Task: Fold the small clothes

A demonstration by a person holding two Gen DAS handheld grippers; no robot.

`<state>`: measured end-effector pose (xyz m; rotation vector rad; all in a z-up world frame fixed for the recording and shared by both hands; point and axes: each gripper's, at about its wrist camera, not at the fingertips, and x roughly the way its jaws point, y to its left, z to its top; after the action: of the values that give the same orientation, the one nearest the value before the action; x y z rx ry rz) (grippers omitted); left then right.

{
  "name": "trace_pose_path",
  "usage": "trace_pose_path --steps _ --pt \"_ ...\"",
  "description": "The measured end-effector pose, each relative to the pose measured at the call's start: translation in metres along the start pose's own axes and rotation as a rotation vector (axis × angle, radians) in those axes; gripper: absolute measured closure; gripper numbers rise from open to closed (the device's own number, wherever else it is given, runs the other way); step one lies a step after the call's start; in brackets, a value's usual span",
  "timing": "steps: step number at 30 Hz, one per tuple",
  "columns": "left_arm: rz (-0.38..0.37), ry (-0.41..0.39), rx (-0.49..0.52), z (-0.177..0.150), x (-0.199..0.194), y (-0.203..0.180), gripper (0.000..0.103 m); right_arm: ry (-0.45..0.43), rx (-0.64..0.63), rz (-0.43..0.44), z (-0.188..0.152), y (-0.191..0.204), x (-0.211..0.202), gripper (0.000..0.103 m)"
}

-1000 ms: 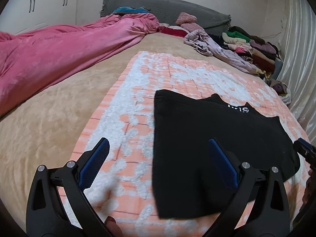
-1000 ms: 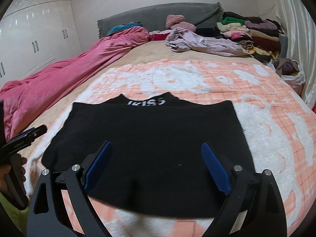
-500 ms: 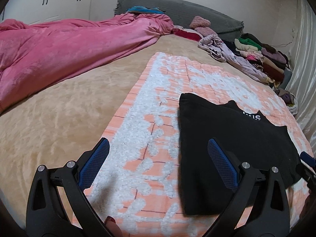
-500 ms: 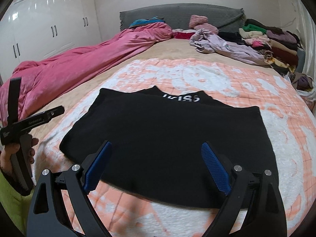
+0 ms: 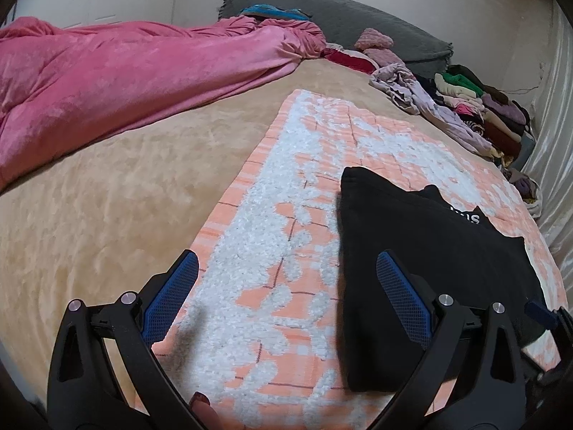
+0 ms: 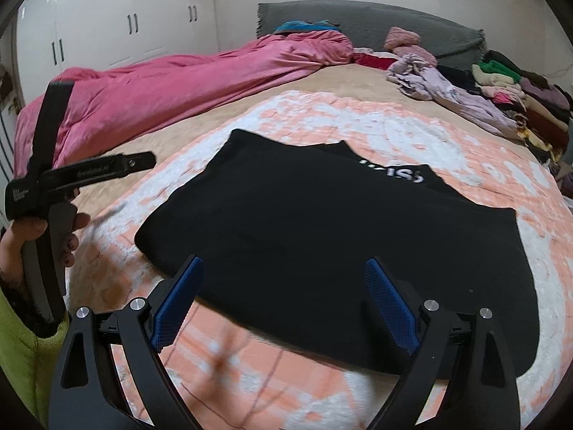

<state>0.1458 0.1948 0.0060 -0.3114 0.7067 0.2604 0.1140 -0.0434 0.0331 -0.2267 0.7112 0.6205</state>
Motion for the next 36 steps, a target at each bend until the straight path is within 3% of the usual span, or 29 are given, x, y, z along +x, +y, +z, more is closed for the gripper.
trace_pose_path --steps 9,25,30,36 --pt "0.013 0.004 -0.014 0.001 0.003 0.005 0.010 0.025 -0.056 0.037 -0.001 0.024 0.018 0.012" --pt "0.034 0.022 -0.123 0.002 0.008 0.032 0.010 0.047 -0.219 0.047 -0.007 0.065 0.039 0.012" --pt "0.034 0.030 -0.127 0.001 0.011 0.033 0.010 0.123 -0.296 -0.035 -0.010 0.081 0.069 0.012" --pt "0.031 0.038 -0.134 0.002 0.013 0.035 0.010 0.086 -0.352 -0.092 -0.009 0.091 0.081 0.012"
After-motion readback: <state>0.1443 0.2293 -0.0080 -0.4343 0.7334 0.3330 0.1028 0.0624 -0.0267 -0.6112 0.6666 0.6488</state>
